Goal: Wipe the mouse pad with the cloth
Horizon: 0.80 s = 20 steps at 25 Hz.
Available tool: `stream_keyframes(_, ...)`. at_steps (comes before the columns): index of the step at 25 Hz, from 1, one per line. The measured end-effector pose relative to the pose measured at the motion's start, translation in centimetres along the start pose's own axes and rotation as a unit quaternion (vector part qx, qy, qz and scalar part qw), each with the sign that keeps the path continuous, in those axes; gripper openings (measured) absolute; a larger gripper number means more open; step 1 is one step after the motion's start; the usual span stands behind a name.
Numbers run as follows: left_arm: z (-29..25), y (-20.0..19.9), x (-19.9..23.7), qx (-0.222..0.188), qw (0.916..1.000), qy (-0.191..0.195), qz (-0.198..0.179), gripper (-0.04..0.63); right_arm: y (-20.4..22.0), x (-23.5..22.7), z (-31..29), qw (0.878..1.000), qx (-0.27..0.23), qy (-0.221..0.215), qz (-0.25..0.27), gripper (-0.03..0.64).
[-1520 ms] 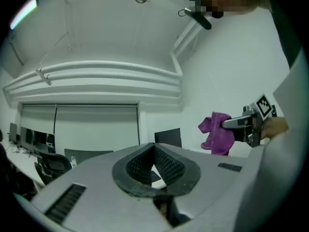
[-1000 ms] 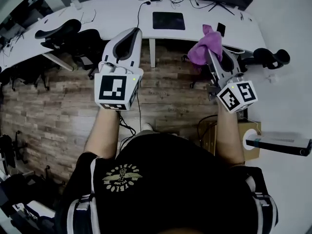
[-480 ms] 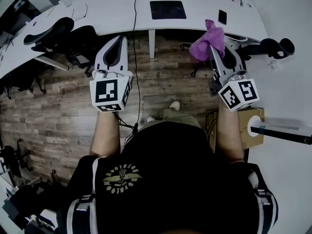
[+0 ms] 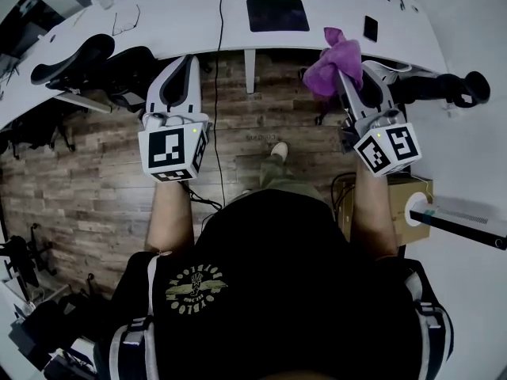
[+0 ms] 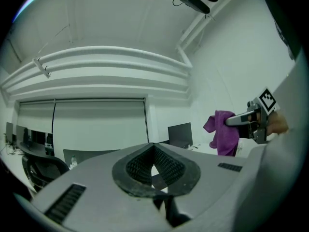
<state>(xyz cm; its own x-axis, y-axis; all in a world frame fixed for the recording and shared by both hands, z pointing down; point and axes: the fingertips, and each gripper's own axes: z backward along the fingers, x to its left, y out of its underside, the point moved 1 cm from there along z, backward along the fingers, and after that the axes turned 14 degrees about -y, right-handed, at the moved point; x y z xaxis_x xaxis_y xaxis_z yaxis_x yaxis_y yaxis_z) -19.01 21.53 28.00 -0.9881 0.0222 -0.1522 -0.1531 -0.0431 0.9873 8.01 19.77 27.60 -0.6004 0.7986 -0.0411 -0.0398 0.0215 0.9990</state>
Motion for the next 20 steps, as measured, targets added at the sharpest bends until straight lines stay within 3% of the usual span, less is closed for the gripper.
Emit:
stream_keyframes(9,-6.2,-0.1,-0.2,0.008,0.9999,-0.007,0.013,0.002,-0.5,-6.2,-3.0,1.0,-0.003,0.002,-0.007,0.089)
stream_keyframes(20,-14.6,-1.1,-4.0,0.011,0.9999,-0.003,0.008,0.002,-0.8,-13.4,-6.0,1.0,0.002,-0.021,-0.019,0.089)
